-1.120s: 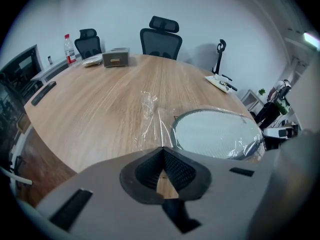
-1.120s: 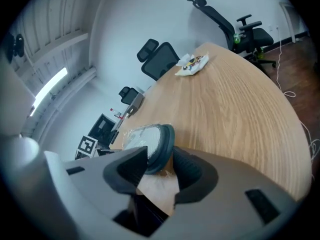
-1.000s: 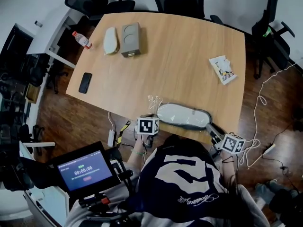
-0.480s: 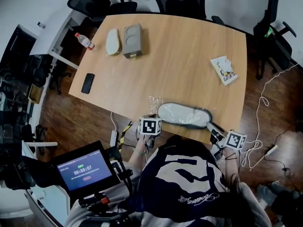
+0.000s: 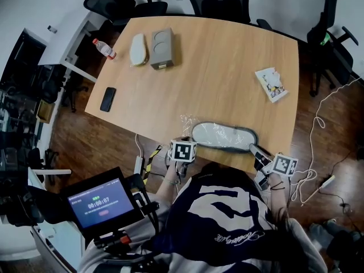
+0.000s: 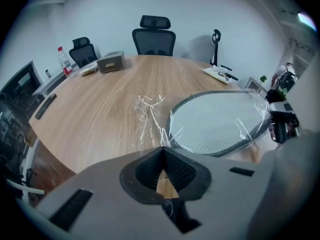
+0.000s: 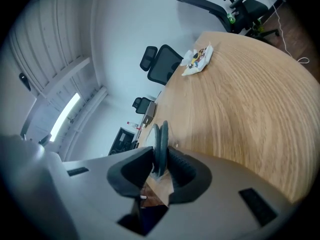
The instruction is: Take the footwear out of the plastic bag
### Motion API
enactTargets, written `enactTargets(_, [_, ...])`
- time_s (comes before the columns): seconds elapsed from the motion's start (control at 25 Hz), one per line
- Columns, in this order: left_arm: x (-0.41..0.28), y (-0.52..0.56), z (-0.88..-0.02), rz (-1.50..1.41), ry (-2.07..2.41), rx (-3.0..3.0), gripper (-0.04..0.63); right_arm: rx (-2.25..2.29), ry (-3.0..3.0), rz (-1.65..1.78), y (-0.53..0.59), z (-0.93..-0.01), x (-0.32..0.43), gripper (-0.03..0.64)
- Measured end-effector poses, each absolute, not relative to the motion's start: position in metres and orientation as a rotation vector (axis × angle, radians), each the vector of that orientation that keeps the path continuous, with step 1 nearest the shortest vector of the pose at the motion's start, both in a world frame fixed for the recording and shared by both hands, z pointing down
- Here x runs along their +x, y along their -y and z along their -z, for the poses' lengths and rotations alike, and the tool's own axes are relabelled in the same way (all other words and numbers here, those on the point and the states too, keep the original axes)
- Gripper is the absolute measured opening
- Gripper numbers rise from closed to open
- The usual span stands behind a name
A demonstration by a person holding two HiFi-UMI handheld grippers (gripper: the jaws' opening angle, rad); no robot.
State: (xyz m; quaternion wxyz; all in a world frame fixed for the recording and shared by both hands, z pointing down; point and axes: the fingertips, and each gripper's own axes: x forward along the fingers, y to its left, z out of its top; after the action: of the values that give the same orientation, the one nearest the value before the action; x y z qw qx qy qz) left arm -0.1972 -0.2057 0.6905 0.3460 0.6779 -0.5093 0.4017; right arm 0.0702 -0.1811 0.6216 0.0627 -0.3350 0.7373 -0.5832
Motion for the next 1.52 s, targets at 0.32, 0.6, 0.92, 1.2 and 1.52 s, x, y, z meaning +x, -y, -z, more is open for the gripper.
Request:
enactTargets(0.32, [-0.202,0.207,-0.686,-0.951,1.36,1.718,0.002,-1.068,-2.11,1.667,0.172,-0.61,0.125,0.086])
enactTargets(0.6, [-0.207,0.216,-0.686,-0.962,1.359,1.731,0.002,-1.159,-2.027,1.619,0.144,-0.611,0.145,0.084])
enactTargets(0.92, [-0.223,0.247,-0.686,-0.95,1.345,1.728,0.002,-1.223,-1.934,1.506,0.117,-0.593,0.146,0.083])
enactTargets(1.2, [-0.228,0.249,-0.659,-0.758,1.381,1.766,0.002,-1.311,-1.867,1.453,0.088,-0.591,0.154,0.081])
enactTargets(1.52, [-0.119,0.187,-0.625,-0.516,1.056,1.903,0.002,-1.271,-1.896,1.434,0.08,-0.583,0.152,0.08])
